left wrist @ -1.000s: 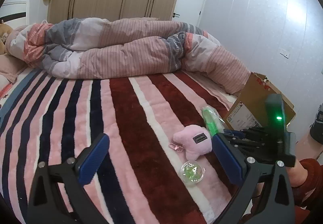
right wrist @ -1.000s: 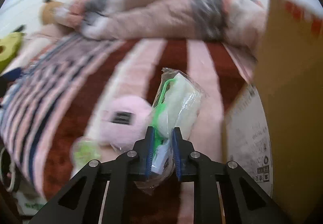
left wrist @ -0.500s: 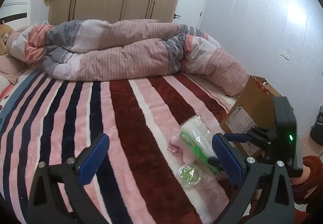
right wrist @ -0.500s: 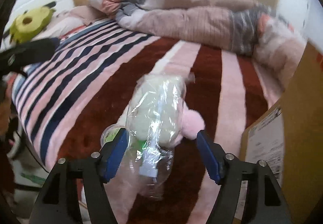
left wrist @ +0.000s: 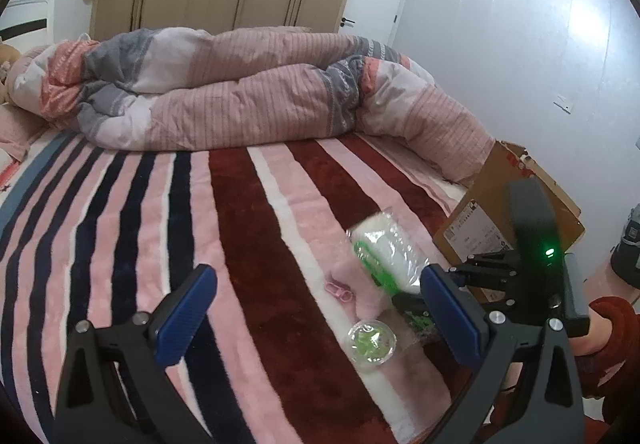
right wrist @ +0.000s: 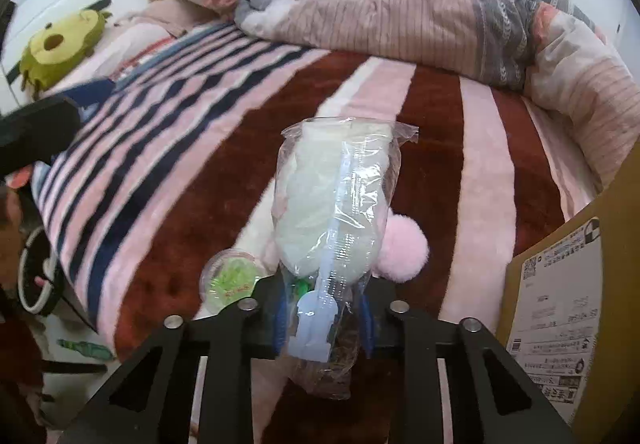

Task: Organize soft objects
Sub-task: 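Lift the clear bag with the right tool while the left tool grasps it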

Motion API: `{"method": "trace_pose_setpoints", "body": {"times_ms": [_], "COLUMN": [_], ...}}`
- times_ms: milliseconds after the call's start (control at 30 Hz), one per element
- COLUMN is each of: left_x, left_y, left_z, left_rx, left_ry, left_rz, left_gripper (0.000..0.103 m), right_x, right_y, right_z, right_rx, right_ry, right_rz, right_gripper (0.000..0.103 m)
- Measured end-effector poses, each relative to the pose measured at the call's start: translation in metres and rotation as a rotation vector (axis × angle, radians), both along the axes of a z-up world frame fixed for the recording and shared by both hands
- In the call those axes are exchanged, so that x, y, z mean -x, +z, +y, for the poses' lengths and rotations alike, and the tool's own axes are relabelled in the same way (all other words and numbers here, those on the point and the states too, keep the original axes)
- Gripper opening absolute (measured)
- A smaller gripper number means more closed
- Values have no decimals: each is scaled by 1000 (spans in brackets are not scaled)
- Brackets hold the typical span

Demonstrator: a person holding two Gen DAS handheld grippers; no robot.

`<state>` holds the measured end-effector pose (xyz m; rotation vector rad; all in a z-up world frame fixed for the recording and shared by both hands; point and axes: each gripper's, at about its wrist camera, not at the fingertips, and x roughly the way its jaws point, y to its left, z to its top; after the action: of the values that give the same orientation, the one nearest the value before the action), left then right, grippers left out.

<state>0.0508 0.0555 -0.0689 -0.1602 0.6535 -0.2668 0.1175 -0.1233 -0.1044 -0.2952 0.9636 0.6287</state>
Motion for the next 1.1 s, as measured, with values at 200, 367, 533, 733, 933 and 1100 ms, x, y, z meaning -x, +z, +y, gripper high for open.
{"method": "trace_pose_setpoints", "body": {"times_ms": [200,367,533,733,933,1100], "left_x": [-7,-10,-11,-15,-26,-42], "left_y": [8,30,55,88,116,127], "left_z": [-10,-23,-38,-76,-131,-184], "left_rx": [65,117,184,180,130,86], "left_ry": [-60,-114,-176,-245,-298,-358], "left_rz": [6,-23,-57,-98,-134,-132], "left_gripper": [101,101,76,39,38,38], "right_x": [22,42,52,50,45,38], "right_y": [36,75,107,134,157,163], "right_z": [-1,0,-7,-42,-96,-148], "right_rx": [-97,-190,-252,-286,-308,-317], "right_ry": [77,174,226,199,154,84], "right_rz": [-59,-112,-159,-211,-261,-278], "right_gripper": [21,21,21,21,21,22]}}
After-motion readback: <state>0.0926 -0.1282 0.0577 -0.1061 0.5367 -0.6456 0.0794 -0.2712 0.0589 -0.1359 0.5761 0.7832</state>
